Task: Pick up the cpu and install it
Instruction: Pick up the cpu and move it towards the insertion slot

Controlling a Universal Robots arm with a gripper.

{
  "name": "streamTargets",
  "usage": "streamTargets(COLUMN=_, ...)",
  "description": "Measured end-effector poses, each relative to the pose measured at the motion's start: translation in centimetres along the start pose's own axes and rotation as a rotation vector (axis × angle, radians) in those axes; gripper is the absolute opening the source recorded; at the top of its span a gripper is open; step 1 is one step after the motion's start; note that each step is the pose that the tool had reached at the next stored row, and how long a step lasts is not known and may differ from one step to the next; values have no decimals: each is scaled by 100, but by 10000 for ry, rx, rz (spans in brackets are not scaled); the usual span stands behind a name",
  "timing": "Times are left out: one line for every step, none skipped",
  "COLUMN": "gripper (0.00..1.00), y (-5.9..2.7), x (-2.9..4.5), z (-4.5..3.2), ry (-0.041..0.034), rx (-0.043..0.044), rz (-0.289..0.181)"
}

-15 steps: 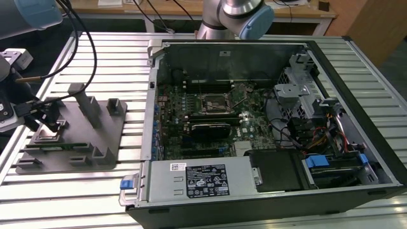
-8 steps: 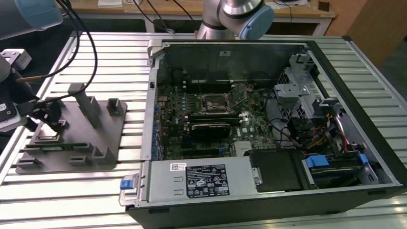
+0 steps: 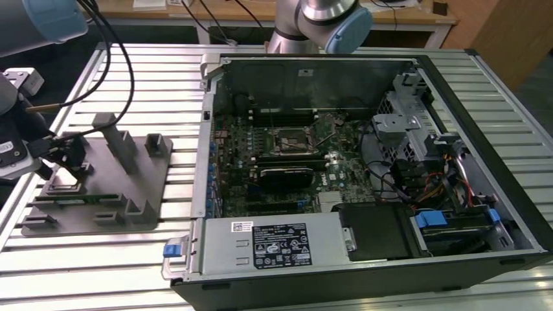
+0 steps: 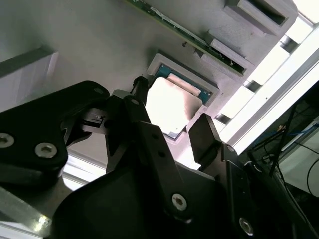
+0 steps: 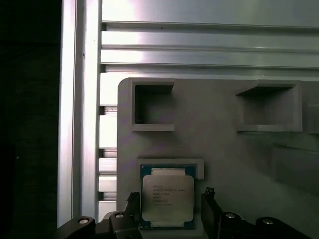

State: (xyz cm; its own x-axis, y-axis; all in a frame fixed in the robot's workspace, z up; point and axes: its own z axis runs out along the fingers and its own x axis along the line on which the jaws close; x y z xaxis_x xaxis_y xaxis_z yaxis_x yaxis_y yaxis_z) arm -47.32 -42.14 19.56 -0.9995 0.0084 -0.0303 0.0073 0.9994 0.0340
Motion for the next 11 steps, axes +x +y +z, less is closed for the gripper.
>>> streamTargets(gripper=60, y=1, x=-3, z=4, ry=0, rx=1, rz=0)
streamTargets(gripper=60, y=2, x=-5, z=8, ry=3, rx=2, rz=0)
streamTargets(gripper=60, y=4, x=-7, z=14, ry=3, rx=2, rz=-1)
streamTargets(gripper=60, y=7, x=-7, z=21, ry=3, rx=2, rz=-2)
streamTargets(gripper=60, y=10, x=-7, z=29, ry=2, rx=1, rz=-1)
streamTargets(gripper=60, y=13, x=-7, z=35, ry=2, rx=1, rz=-1)
streamTargets(gripper=60, y=16, x=-7, z=40, ry=4, rx=2, rz=0)
streamTargets(gripper=60, y=19, x=-7, z=44, ry=7, rx=2, rz=-1)
streamTargets(gripper=60, y=22, x=-7, z=47, ry=9, rx=3, rz=-1)
streamTargets(gripper=60, y=24, x=-7, z=52, ry=10, rx=4, rz=0)
streamTargets(gripper=60, y=26, x=-6, z=56, ry=12, rx=6, rz=-1)
